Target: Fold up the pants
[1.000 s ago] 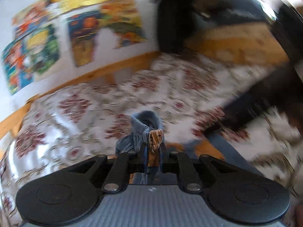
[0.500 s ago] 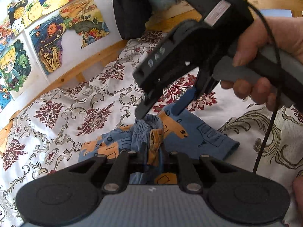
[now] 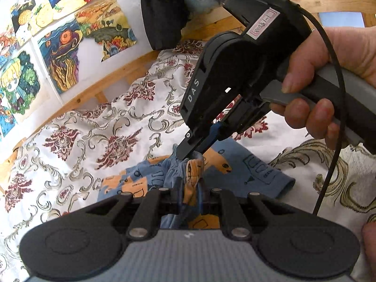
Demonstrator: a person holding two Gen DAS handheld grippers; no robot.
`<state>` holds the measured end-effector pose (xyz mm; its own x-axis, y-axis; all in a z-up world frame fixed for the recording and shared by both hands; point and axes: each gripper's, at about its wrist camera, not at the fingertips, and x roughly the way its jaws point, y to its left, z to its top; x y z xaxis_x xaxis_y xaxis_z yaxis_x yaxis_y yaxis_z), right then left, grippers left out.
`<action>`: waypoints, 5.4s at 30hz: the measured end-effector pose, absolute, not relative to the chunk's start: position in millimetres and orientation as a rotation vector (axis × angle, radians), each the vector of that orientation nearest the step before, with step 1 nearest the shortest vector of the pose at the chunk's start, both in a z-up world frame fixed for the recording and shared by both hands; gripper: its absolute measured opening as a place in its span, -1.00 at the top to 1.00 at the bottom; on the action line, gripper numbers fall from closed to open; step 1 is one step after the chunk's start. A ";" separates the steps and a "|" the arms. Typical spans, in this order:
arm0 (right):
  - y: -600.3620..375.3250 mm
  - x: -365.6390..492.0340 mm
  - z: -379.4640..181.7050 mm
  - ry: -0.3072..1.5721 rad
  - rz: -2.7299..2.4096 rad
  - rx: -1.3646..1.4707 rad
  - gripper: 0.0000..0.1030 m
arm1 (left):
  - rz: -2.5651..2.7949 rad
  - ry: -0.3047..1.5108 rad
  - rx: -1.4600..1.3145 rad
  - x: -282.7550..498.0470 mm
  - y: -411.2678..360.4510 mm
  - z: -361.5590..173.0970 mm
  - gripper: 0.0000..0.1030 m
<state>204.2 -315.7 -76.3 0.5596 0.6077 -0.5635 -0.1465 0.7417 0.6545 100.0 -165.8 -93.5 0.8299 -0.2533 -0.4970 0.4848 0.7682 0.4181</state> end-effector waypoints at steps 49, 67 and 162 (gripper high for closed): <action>-354.3 144.1 -42.6 0.720 0.148 0.399 -0.98 | -0.555 0.591 0.380 92.8 -175.8 -69.5 -0.79; -220.4 118.4 -78.2 0.760 0.208 -0.413 0.56 | -0.433 0.624 -0.085 156.8 -33.8 -54.5 -0.23; -342.8 203.9 -104.2 1.009 0.512 0.533 -0.99 | -0.431 1.037 0.053 240.3 -22.6 -106.6 -0.99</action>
